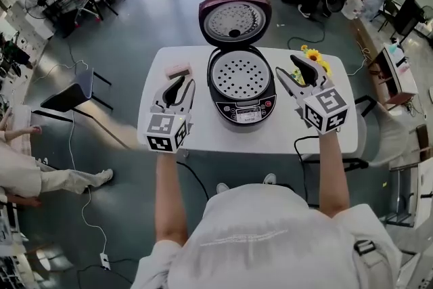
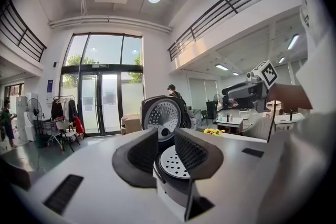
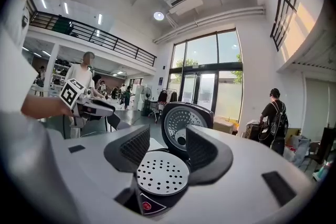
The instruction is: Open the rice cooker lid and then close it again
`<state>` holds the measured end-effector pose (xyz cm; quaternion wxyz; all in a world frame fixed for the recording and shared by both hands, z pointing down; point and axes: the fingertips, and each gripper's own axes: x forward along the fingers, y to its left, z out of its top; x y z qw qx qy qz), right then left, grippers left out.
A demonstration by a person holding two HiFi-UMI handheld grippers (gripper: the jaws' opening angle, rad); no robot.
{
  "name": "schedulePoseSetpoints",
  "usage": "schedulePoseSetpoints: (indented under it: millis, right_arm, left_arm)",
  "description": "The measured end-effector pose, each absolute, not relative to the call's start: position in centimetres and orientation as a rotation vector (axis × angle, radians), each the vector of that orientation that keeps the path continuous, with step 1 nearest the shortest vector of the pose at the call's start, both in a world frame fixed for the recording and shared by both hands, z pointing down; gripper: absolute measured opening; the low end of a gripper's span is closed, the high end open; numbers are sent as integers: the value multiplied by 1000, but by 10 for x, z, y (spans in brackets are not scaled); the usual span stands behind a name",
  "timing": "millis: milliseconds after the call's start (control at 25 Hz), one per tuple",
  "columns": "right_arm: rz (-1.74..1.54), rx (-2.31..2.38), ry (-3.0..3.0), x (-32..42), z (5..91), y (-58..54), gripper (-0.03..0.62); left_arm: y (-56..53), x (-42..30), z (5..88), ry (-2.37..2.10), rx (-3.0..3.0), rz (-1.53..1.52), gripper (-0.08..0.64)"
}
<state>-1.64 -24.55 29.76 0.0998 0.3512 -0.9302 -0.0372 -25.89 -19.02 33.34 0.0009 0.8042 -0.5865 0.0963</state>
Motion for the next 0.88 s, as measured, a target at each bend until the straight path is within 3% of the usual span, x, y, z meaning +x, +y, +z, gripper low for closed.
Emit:
schedulePoseSetpoints:
  millis: [480,880]
  right_arm:
    - [-58,1132,-2687,-36,300,-226,230]
    - [-69,1101,-2661,-30,310,-298,230]
  left_arm:
    - [-187,-277,340,-1657,2655,391,110]
    - [-261,-271,352,-1605,2667,418,139]
